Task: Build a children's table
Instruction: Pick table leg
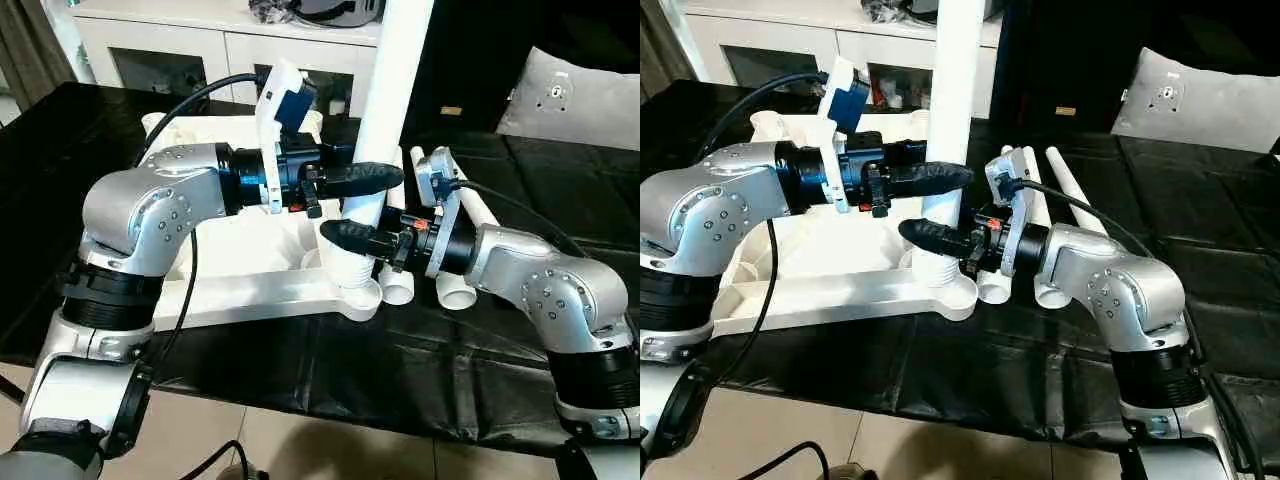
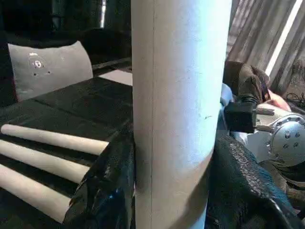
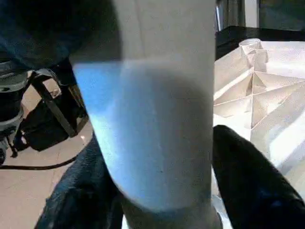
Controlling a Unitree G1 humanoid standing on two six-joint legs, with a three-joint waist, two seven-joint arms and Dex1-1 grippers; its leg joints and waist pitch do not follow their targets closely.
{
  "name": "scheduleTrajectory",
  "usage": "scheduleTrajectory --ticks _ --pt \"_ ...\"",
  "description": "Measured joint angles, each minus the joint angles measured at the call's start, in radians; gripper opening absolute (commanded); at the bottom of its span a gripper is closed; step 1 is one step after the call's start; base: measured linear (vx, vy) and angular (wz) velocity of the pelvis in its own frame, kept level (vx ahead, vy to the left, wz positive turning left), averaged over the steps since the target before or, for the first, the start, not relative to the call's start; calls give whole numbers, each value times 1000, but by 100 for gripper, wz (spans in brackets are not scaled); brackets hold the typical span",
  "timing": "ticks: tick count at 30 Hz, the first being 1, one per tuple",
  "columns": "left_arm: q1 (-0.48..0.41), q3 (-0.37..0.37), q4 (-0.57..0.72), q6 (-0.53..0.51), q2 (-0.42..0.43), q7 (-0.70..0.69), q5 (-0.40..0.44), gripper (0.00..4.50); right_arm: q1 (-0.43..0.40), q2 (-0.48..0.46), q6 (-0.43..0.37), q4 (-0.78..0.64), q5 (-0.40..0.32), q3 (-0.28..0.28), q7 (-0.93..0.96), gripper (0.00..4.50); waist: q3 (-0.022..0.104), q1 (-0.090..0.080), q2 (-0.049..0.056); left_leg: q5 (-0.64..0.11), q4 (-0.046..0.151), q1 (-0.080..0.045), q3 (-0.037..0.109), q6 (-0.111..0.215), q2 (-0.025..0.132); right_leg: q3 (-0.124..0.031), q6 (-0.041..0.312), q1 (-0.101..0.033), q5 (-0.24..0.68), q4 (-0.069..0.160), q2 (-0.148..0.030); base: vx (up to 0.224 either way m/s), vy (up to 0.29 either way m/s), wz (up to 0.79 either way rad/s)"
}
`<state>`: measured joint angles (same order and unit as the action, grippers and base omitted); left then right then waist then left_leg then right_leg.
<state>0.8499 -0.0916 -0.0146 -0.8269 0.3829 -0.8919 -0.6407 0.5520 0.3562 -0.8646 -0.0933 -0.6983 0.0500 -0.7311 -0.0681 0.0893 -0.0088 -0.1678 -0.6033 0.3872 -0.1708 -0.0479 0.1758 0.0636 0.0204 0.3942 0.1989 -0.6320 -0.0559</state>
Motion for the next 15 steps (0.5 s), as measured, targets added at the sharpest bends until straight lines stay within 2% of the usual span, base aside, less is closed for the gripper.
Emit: scheduleTrajectory --ticks 4,5,15 --pt "0 0 0 0 0 -1 5 186 -1 -4 -1 0 -3 1 -2 246 0 0 0 0 0 0 0 0 0 0 0 0 0 0 0 0 0 0" --pt "0 0 0 0 0 -1 6 186 -1 -5 -1 -1 -3 1 -5 223 0 0 0 0 0 0 0 0 0 0 0 0 0 0 0 0 0 0" --pt "0 -5 -1 0 0 -13 6 186 -1 0 -6 -10 -1 11 -17 201 0 0 0 0 0 0 0 0 0 0 0 0 0 0 0 0 0 0"
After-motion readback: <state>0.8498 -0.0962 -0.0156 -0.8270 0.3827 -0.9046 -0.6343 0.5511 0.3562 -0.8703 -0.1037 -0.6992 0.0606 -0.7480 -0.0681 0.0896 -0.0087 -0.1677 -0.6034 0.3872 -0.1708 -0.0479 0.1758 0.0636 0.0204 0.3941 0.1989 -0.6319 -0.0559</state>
